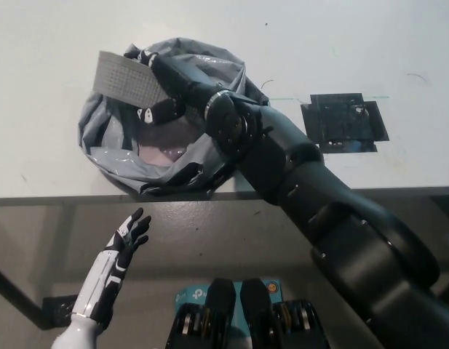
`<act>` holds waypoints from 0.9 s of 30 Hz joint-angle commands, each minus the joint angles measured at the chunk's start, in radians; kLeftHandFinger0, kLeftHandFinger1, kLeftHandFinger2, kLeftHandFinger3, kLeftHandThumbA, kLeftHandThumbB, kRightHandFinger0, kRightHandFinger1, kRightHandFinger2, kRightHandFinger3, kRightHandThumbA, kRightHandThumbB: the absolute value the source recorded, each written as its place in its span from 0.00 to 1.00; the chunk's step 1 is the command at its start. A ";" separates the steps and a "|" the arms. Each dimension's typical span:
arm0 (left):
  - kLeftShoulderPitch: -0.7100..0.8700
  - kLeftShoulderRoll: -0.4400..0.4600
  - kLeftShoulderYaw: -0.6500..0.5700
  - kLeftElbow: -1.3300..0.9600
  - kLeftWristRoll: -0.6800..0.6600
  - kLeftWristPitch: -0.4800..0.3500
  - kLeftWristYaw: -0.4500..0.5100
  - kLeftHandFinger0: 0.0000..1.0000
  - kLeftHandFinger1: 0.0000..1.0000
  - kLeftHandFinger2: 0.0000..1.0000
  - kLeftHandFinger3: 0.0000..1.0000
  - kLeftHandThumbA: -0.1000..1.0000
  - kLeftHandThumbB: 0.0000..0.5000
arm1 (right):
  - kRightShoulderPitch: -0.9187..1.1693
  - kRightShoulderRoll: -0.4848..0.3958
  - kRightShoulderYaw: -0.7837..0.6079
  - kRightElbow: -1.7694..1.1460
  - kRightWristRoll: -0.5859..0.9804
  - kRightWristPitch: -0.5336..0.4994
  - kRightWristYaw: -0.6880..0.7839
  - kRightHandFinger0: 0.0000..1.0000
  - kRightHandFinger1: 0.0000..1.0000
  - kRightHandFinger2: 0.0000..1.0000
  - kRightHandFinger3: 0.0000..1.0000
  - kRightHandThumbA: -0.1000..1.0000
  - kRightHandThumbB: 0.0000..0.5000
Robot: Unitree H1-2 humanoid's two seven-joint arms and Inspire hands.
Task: Use the right hand to pick up a small rectangular container and put it into a plastic bag and lift the bag
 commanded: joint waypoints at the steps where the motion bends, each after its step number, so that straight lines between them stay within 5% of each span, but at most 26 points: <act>1: -0.019 0.025 -0.002 -0.016 0.012 -0.028 -0.017 1.00 1.00 1.00 1.00 0.97 0.53 | -0.025 -0.016 0.020 0.010 -0.021 -0.042 -0.049 0.01 0.46 0.89 0.95 0.00 0.24; 8: -0.029 0.027 -0.005 -0.021 0.017 -0.017 -0.016 1.00 1.00 1.00 1.00 0.97 0.51 | -0.016 -0.058 0.052 0.008 -0.042 -0.047 -0.037 0.00 0.48 0.91 0.96 0.00 0.24; 10: -0.029 0.027 -0.005 -0.021 0.017 -0.016 -0.016 1.00 1.00 1.00 1.00 0.97 0.52 | -0.022 -0.067 0.073 0.006 -0.060 -0.019 -0.015 0.04 0.52 0.88 0.96 0.00 0.30; 11: -0.032 0.028 -0.006 -0.019 0.021 -0.019 -0.016 1.00 1.00 1.00 1.00 0.98 0.50 | -0.031 -0.072 0.092 0.007 -0.076 -0.003 0.010 0.37 0.85 1.00 1.00 0.35 0.56; 12: -0.036 0.030 -0.007 -0.017 0.024 -0.023 -0.016 1.00 1.00 1.00 1.00 0.98 0.49 | -0.044 -0.080 0.111 0.008 -0.085 0.010 0.067 0.84 1.00 1.00 1.00 0.61 0.76; 13: -0.036 0.029 -0.007 -0.018 0.024 -0.023 -0.016 1.00 1.00 1.00 1.00 0.98 0.49 | -0.049 -0.083 0.116 0.008 -0.084 0.012 0.096 0.84 1.00 1.00 1.00 0.61 0.76; 14: -0.036 0.028 -0.007 -0.017 0.024 -0.023 -0.016 1.00 1.00 1.00 1.00 0.98 0.49 | -0.055 -0.087 0.127 0.008 -0.083 0.013 0.132 1.00 1.00 1.00 1.00 0.76 0.97; 27: -0.049 0.027 -0.005 -0.015 0.019 -0.025 -0.018 1.00 1.00 1.00 1.00 0.98 0.48 | -0.091 -0.100 0.154 -0.045 -0.080 0.045 0.233 1.00 1.00 1.00 1.00 0.89 1.00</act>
